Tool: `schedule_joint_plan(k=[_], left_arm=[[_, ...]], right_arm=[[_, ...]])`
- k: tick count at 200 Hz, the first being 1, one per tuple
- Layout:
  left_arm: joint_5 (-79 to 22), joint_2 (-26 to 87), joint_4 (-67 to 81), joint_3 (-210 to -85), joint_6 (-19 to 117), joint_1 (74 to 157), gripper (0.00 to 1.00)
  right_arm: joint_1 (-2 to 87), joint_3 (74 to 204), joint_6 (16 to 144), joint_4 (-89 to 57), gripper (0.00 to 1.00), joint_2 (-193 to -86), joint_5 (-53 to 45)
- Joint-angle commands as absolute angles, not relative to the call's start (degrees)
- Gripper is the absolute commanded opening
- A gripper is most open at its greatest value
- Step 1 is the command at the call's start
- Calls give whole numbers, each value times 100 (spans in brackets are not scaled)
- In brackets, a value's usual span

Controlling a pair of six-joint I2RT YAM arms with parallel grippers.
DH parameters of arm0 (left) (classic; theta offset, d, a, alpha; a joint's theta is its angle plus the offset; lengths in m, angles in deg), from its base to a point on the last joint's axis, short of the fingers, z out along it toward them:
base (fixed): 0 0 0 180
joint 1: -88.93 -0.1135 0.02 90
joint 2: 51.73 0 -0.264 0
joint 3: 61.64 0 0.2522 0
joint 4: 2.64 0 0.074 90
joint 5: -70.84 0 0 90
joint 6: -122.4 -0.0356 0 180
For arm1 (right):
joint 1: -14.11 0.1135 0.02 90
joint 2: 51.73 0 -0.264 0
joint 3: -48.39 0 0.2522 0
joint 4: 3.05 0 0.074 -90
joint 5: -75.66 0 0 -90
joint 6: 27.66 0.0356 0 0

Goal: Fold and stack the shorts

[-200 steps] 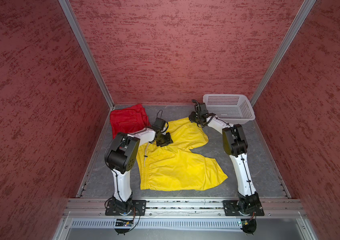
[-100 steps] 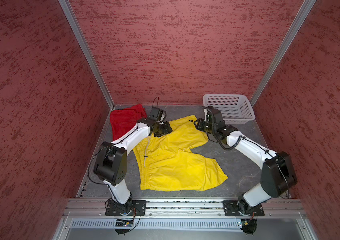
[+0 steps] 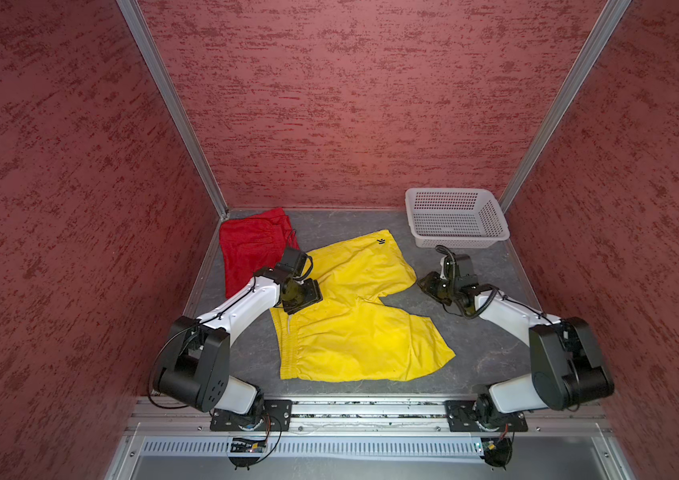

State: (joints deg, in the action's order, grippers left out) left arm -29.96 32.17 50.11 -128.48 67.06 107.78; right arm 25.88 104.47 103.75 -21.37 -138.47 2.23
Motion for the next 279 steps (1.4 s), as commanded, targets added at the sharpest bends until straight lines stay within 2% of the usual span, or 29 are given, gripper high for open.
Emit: schedule_joint_plan(k=[1,49,103,141,162,173,178,183,188,228,260,279], left_arm=[[-2903,3334,4890,-12701,6800,10705,70],[-2795,3480,4910,-12520,6739,10522,70],[-2829,4105,4502,-12077,6616,10233,69],[-2933,4345,4235,-11977,6624,10150,69],[-2960,4385,4192,-12037,6617,10150,69],[-2954,4423,4206,-12084,6600,10146,69],[-2939,4433,4207,-12092,6590,10141,69],[-2935,4442,4215,-12093,6581,10141,69],[-2916,4449,4220,-12091,6585,10141,68],[-3064,4684,4109,-11983,6607,10036,68],[-3085,5006,4045,-12083,6613,10045,67],[-3106,5117,4010,-12161,6632,10044,67]], right_arm=[[2519,10541,10748,-1362,43,-14341,763],[2343,10594,11266,-370,43,-15169,1054],[2110,10460,11492,54,46,-15284,1242],[2144,10446,12305,1214,40,-15938,1696],[2303,10466,12389,1304,39,-16087,1727],[2364,10453,12373,1292,32,-16093,1655],[2362,10431,12362,1294,24,-16090,1636],[2352,10416,12353,1266,10,-16075,1588],[2325,10403,12338,1190,0,-16060,1511],[1869,10622,11535,-112,0,-15682,710],[1830,11103,10773,-1186,0,-15376,-128],[1828,11254,10549,-1348,22,-15354,-141]])
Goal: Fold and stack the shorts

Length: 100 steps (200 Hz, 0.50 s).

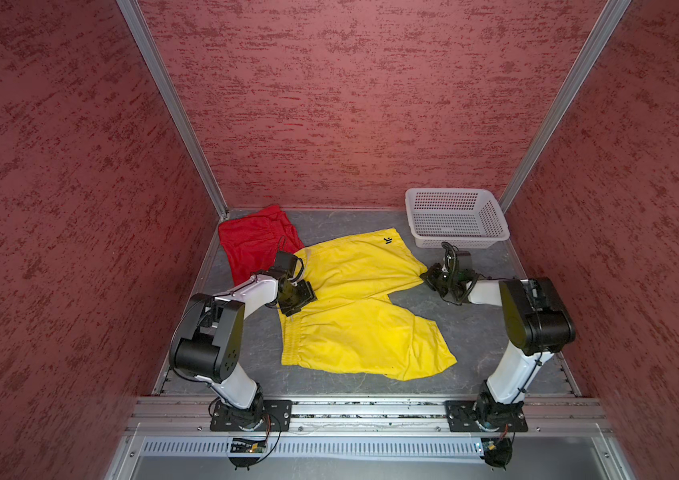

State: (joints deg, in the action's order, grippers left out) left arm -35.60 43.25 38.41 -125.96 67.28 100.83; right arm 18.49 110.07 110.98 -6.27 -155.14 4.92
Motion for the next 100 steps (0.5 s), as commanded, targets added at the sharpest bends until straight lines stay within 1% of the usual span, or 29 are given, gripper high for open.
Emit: schedule_joint_plan(k=[1,10,25,62,77,100], left_arm=[[-3113,5114,4007,-12171,6632,10044,67],[-3248,5104,3978,-12232,6633,10065,67],[-3318,4953,4056,-12410,6666,10187,67],[-3333,4363,4558,-13037,6719,10654,69],[-3339,4071,4738,-13175,6743,10752,72],[-3262,3562,5051,-13200,6764,10812,80]], right_arm=[[1830,11261,10540,-1352,23,-15357,-129],[1833,11283,10488,-1436,28,-15282,-48],[1897,11165,10361,-1645,31,-14925,-70],[2156,10818,9831,-3133,43,-13807,-322],[2227,10537,9681,-3547,47,-13393,-329],[2302,10193,9553,-3885,50,-13111,-125]])
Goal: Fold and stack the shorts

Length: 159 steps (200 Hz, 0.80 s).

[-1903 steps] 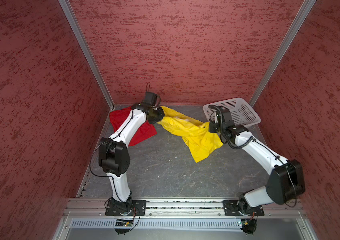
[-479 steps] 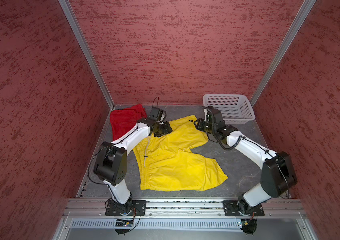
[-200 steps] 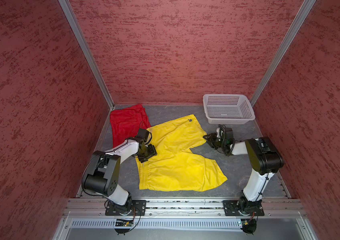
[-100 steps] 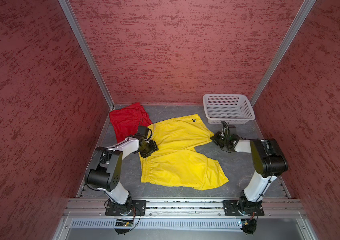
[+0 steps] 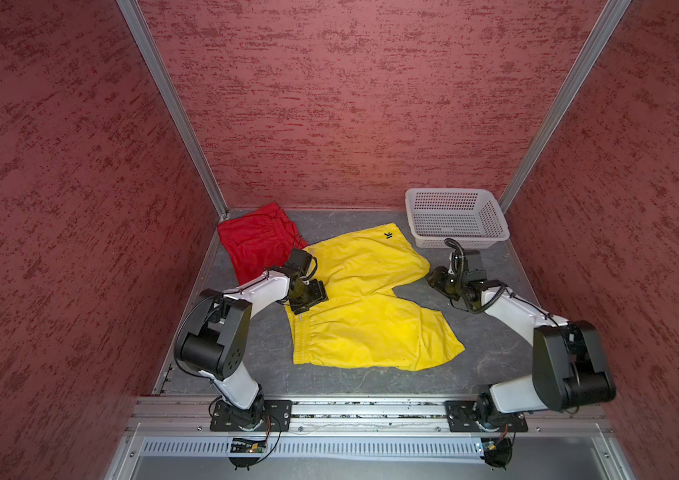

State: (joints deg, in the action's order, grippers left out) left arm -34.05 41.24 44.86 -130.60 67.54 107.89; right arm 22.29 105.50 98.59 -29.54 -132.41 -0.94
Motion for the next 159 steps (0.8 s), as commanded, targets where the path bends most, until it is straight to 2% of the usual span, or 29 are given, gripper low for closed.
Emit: schedule_joint_plan(k=[1,37,69,103,124,137,151,159], left_arm=[[-3253,3541,5073,-13200,6765,10811,80],[-2897,2616,5791,-12970,6761,10808,91],[-3117,2099,5800,-12561,7091,10986,92],[-3196,2651,5063,-12431,7525,11657,89],[-3403,3229,4626,-12370,7684,11827,77],[-3422,3427,4499,-12291,7753,11876,68],[-3379,3490,4418,-12186,7782,11900,63],[-3314,3511,4430,-12129,7784,11908,61]], right_arm=[[2304,10181,9550,-3886,50,-13106,-121],[2318,9742,9530,-3740,53,-13048,11],[2397,9484,9697,-3198,51,-13145,736],[2464,9055,10273,-1949,45,-13161,1792],[2499,8903,10626,-1271,42,-13134,2276],[2518,8878,10724,-1130,30,-13041,2361],[2525,8917,10769,-1183,1,-12894,2332],[2520,8981,10723,-1364,0,-12793,2221]])
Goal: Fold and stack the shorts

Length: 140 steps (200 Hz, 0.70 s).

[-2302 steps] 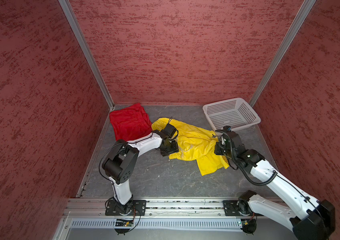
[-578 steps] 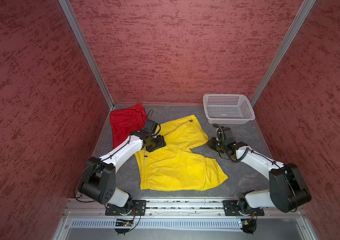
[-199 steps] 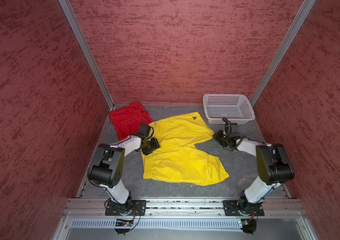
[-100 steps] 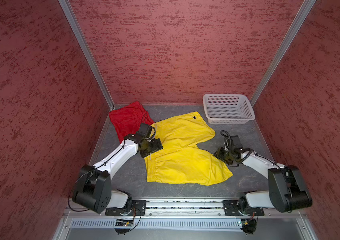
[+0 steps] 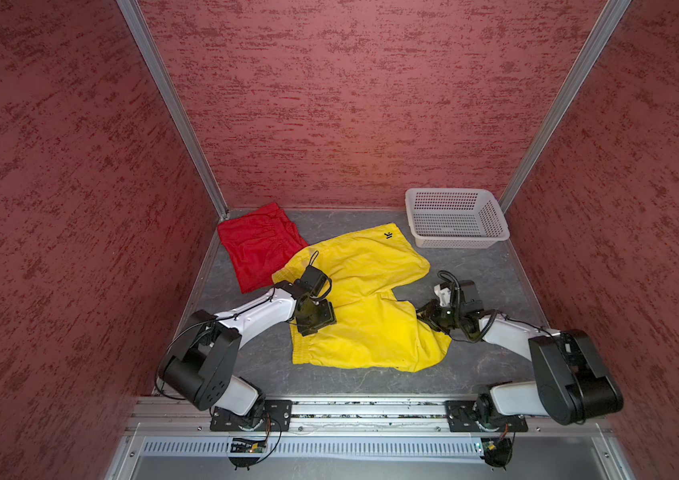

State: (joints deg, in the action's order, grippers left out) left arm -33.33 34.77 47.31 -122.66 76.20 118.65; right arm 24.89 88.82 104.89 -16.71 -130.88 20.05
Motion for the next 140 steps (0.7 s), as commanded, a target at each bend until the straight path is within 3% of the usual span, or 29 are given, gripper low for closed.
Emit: schedule_joint_plan(k=[1,19,80,112,129,140], left_arm=[[-3309,3511,4430,-12128,7780,11903,60],[-3122,3587,4411,-11977,7769,11895,60],[-2997,4202,4123,-11496,7696,11515,57],[-3045,4409,4031,-11527,7593,11438,57],[-3071,4484,4005,-11564,7552,11433,58],[-3118,4519,3971,-11595,7539,11438,58]], right_arm=[[2524,8995,10715,-1391,0,-12776,2213],[2520,9326,10441,-2194,0,-12439,1607],[2513,10061,9872,-4309,0,-11016,-1885],[2510,9454,10236,-4285,0,-11042,-2340],[2497,9188,10357,-4055,10,-11355,-2402],[2475,9125,10365,-3890,24,-11569,-2322]])
